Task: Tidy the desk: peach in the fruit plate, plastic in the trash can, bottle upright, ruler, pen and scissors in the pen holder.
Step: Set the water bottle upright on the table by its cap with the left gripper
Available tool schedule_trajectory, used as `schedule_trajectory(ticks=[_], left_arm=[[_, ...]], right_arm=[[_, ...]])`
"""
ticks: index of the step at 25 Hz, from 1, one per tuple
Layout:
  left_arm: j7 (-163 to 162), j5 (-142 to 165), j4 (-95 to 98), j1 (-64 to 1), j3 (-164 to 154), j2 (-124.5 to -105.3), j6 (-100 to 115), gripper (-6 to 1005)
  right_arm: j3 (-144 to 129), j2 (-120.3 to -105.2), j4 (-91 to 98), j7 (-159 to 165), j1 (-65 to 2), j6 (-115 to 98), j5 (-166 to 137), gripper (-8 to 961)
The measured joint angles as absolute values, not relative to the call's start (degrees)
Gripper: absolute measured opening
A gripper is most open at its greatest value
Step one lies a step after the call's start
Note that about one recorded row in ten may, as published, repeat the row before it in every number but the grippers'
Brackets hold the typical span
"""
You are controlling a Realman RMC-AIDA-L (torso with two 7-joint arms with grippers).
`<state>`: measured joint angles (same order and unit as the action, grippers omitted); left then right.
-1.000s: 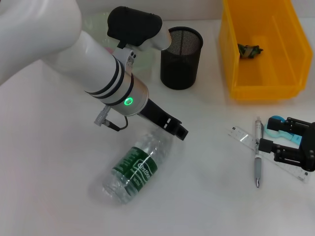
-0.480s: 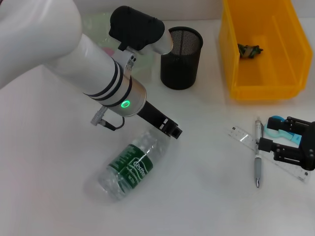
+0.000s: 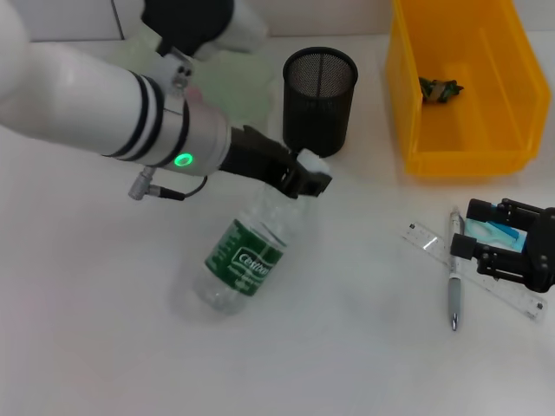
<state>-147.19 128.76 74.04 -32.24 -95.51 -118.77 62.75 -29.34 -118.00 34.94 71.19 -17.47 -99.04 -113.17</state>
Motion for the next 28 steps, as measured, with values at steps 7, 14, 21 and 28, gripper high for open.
schedule_trajectory(ticks=[7, 14, 21, 28], left_arm=[[-131.8, 113.23, 75.88, -24.72, -89.21, -118.73, 60.51, 445], [-108.82, 93.6, 66.78, -20.16, -83.7, -118.74, 59.17, 444], [-88.64, 76.19, 54.54, -19.2, -80.61, -118.61, 61.09, 443], [-69.65, 61.81, 42.26, -19.26, -78.92, -118.64, 66.28, 441]], right_arm=[[-28.11, -118.05, 34.11, 71.19, -18.41, -98.96, -113.13, 714], [-26.76, -118.13, 32.27, 71.19, -19.42, -98.95, -113.11, 714], [-26.01, -118.2, 30.87, 71.19, -19.88, -98.76, -113.11, 714], [-25.52, -118.4, 28.66, 71.14, -20.88, -97.45, -113.03, 713]])
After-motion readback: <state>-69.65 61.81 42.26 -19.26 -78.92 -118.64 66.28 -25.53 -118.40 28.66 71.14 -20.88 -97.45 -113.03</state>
